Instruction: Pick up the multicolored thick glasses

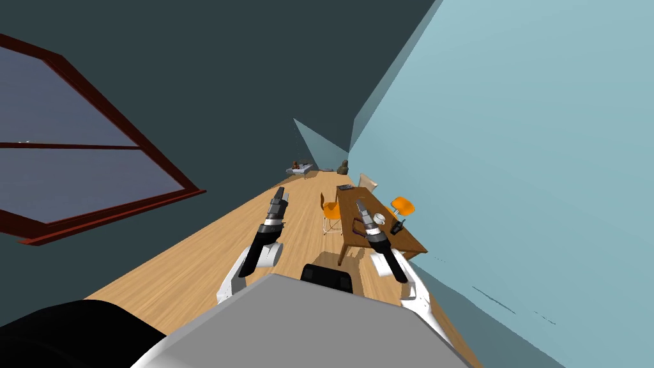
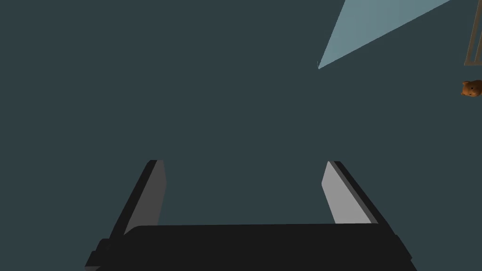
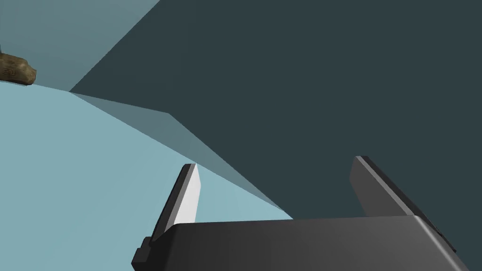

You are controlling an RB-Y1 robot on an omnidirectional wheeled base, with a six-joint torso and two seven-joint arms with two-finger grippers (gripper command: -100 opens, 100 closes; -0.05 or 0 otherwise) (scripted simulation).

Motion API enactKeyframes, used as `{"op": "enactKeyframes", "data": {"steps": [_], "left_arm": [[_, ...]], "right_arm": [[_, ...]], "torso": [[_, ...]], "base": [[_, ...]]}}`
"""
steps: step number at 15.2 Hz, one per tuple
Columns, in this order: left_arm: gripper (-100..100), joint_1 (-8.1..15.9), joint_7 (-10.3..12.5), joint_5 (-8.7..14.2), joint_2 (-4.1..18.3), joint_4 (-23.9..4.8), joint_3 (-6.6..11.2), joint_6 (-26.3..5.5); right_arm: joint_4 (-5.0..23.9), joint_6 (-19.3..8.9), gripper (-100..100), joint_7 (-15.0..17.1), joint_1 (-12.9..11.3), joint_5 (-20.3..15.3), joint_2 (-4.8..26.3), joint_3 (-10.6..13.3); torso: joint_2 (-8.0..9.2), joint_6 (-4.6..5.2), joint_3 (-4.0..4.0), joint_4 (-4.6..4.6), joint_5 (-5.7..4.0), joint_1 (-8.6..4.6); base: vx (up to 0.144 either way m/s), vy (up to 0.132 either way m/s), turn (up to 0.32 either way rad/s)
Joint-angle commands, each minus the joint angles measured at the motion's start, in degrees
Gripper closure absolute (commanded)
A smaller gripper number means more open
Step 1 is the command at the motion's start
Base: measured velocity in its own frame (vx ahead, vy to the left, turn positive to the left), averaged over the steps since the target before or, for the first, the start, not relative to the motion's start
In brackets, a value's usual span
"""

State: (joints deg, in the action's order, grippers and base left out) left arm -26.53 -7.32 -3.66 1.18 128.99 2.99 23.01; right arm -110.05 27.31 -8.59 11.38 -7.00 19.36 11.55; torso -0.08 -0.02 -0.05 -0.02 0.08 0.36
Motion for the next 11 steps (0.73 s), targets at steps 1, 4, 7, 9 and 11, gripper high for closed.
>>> {"op": "enactKeyframes", "data": {"steps": [1, 4, 7, 9, 11], "left_arm": [[0, 0.0, 0.0, 0.0, 0.0, 0.0, 0.0, 0.0], [0, 0.0, 0.0, 0.0, 0.0, 0.0, 0.0, 0.0], [0, 0.0, 0.0, 0.0, 0.0, 0.0, 0.0, 0.0], [0, 0.0, 0.0, 0.0, 0.0, 0.0, 0.0, 0.0], [0, 0.0, 0.0, 0.0, 0.0, 0.0, 0.0, 0.0]], "right_arm": [[2.86, 0.39, -100, -0.33, -2.79, -2.3, 2.76, 2.48], [6.09, 0.59, -100, -0.81, -4.76, -4.22, 4.47, 4.71], [9.45, 0.82, -100, -1.32, -6.73, -6.22, 6.17, 7.1], [12.43, 1.09, -100, -1.85, -8.7, -8.29, 7.85, 9.62], [14.43, 1.37, -100, -2.4, -10.67, -10.41, 9.52, 12.07]], "torso": [[0.0, 0.0, 0.0, 0.0, 0.0, 0.0], [-0.03, 0.01, -0.02, -0.01, 0.0, -0.03], [-0.05, 0.0, -0.03, -0.01, -0.02, -0.06], [-0.1, -0.01, -0.06, -0.02, -0.01, -0.02], [-0.06, 0.02, -0.04, -0.02, -0.01, -0.07]], "base": [[0.019, 0.096, 0.047], [0.023, 0.07, 0.016], [0.028, 0.069, 0.034], [0.039, 0.075, 0.035], [0.024, 0.061, 0.018]]}}
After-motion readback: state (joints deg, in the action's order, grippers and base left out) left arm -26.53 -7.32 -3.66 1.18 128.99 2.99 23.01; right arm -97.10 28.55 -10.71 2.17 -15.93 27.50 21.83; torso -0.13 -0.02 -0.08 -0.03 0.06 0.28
